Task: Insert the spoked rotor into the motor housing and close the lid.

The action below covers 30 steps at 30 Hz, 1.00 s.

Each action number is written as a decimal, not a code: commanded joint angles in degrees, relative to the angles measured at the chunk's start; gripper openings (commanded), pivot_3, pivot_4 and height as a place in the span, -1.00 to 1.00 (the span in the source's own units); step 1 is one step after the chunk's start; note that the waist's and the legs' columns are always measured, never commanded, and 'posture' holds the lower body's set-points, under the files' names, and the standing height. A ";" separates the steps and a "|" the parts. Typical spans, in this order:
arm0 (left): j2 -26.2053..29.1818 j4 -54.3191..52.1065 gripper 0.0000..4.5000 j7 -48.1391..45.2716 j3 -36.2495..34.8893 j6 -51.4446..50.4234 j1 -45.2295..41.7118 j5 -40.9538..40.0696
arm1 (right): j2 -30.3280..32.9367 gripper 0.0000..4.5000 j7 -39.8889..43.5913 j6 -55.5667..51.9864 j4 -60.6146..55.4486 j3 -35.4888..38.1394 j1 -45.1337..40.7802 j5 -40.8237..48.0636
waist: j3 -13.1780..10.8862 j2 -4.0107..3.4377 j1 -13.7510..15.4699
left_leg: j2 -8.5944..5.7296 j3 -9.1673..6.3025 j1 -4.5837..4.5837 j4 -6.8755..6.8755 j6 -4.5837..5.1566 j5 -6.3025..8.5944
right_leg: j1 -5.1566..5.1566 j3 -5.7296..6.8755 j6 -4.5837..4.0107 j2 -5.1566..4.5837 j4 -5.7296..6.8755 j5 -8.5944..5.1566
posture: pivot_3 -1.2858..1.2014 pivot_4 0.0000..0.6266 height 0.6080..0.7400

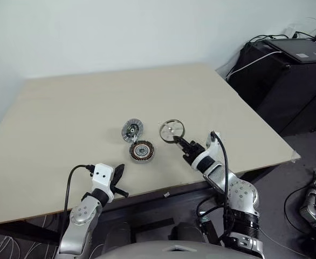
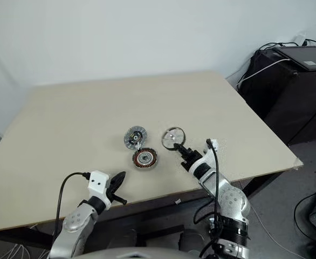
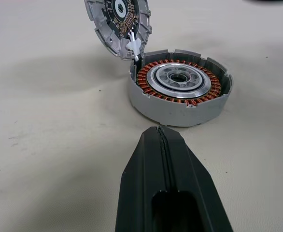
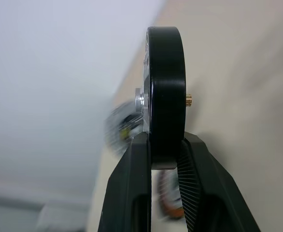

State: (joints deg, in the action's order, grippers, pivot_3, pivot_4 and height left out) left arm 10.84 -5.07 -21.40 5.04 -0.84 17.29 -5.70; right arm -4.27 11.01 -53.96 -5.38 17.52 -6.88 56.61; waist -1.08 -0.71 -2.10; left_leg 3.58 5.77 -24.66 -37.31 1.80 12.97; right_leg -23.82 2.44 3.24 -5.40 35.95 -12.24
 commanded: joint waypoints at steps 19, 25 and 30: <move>0.19 -3.66 -1.00 0.80 -0.34 0.04 2.21 -0.33 | -1.99 -0.80 9.43 6.11 16.32 -14.23 -7.27 -11.45 | 0.01 0.06 0.04 | -0.02 0.03 -0.01 -0.02 0.00 0.00 | 0.00 0.01 0.00 -0.02 -0.01 0.00 | 0.03 -1.00 1.00; 0.25 -3.83 -1.00 1.11 -0.50 0.11 2.35 -0.38 | -2.35 -0.80 9.69 7.27 18.66 -13.70 -8.35 -12.36 | 0.01 0.06 0.03 | -0.04 0.05 -0.02 -0.02 0.00 0.00 | 0.00 0.00 -0.01 -0.01 -0.01 0.01 | 0.03 -1.00 1.00; 0.30 -3.91 -1.00 1.22 -0.53 0.23 2.45 -0.42 | -2.84 -0.80 9.63 7.69 19.64 -13.51 -8.44 -13.01 | 0.01 0.06 0.03 | -0.04 0.05 -0.02 -0.02 0.00 0.00 | 0.00 0.00 0.00 0.00 -0.01 0.01 | 0.03 -1.00 1.00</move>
State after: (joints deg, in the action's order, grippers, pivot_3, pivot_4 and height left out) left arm 11.04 -6.13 -20.22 4.89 -1.12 20.01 -5.70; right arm -4.60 19.81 -47.40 15.18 3.36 -14.26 43.08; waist -1.07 -0.64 -2.07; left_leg 3.55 5.82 -24.68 -37.33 1.80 12.96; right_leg -23.82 2.45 3.24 -5.41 35.94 -12.24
